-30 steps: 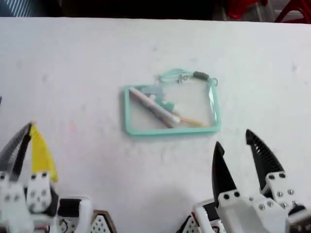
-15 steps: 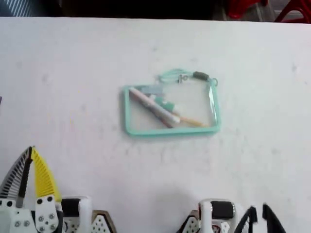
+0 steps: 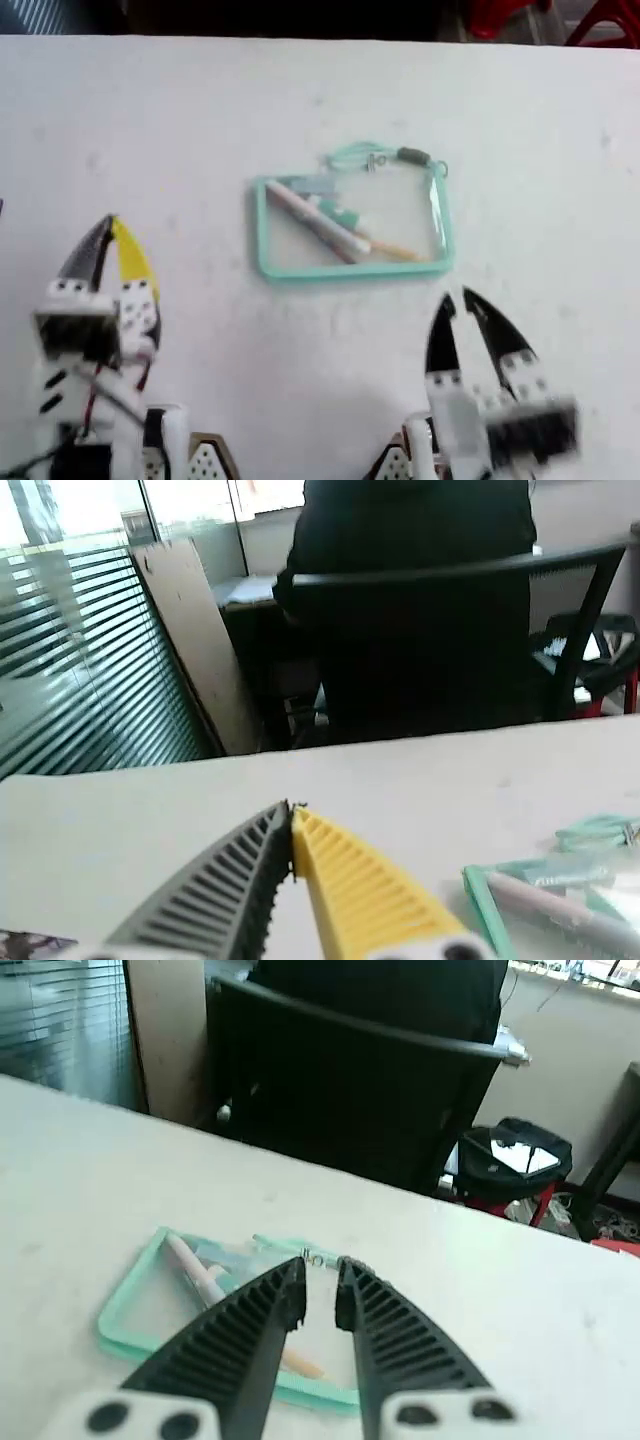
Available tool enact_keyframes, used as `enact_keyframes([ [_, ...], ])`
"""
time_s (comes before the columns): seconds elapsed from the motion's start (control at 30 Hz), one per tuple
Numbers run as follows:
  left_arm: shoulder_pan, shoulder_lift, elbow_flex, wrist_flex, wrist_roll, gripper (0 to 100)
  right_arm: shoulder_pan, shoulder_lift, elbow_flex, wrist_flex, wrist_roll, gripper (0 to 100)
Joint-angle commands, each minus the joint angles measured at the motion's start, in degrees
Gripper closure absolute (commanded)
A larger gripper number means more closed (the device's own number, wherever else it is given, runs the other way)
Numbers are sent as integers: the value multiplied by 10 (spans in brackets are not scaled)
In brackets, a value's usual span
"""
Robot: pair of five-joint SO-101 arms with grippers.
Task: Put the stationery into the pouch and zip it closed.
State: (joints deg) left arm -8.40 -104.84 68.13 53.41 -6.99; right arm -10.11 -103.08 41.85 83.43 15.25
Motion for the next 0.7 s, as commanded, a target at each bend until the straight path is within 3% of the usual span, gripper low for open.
enact_keyframes([
  [0.0, 20, 4, 65, -55, 0, 977, -6, -3, 142, -90, 33, 943],
  [0.23, 110, 4, 142, -64, -4, 977, -6, -3, 384, -324, 41, 945],
  [0.4, 119, 4, 259, -171, -7, 977, -3, -3, 529, -450, 41, 946],
  [0.47, 119, 7, 291, -202, -42, 976, -1, 0, 550, -451, 41, 947],
  [0.67, 94, 3, 288, -96, -149, 976, 5, 3, 550, -333, 41, 943],
])
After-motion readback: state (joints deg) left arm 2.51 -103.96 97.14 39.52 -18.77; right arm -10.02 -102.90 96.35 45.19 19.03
